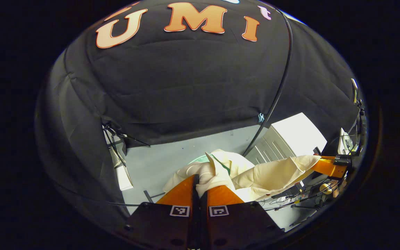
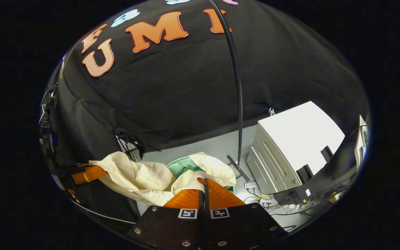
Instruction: Grasp the clothes on the hanger with both hands and then place them into the laundry hamper below.
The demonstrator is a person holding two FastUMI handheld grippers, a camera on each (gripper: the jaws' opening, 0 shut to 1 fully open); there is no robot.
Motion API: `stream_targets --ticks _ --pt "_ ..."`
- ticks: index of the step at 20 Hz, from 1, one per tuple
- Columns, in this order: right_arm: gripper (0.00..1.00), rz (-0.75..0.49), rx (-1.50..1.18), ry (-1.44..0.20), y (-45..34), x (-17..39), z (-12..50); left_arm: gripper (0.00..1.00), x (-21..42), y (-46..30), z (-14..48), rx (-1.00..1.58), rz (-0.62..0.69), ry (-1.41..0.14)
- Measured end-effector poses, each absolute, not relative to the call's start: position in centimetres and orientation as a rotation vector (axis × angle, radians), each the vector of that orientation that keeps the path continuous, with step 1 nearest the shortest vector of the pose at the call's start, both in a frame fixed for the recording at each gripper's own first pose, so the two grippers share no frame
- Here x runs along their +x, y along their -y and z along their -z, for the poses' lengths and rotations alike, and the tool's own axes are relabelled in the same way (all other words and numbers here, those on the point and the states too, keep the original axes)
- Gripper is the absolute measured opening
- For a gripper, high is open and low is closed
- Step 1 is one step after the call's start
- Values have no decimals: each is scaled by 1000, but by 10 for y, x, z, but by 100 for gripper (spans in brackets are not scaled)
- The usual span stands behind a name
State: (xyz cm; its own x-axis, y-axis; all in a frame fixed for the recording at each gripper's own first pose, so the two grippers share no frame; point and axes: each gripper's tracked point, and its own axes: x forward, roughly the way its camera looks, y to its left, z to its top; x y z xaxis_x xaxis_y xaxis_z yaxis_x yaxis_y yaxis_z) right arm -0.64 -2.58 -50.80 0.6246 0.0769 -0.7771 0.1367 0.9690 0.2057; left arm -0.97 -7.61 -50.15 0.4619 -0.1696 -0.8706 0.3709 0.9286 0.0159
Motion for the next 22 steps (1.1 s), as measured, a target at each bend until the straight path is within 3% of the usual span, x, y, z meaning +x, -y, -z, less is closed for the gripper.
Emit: stream_targets --ticks 8,9,10,13,16,17,18,22 --pt "10 53 256 -961 21 -17 530 9 -31 72 528 279 331 -1151" --pt "0 56 272 -960 20 -16 528 9 -36 69 530 282 326 -1164" --pt "11 61 276 -957 23 -14 528 9 -39 68 533 275 319 -1181" --pt "19 73 249 -956 31 -16 526 16 -41 67 534 244 305 -1199" --pt "35 76 235 -960 31 -20 526 17 -32 68 525 248 312 -1175" --pt "38 73 236 -960 29 -20 525 28 -29 70 522 248 317 -1167" --pt "46 72 235 -962 29 -23 524 28 -27 72 518 247 322 -1162" --pt "73 87 211 -956 31 -26 521 51 -34 74 516 238 336 -1159"
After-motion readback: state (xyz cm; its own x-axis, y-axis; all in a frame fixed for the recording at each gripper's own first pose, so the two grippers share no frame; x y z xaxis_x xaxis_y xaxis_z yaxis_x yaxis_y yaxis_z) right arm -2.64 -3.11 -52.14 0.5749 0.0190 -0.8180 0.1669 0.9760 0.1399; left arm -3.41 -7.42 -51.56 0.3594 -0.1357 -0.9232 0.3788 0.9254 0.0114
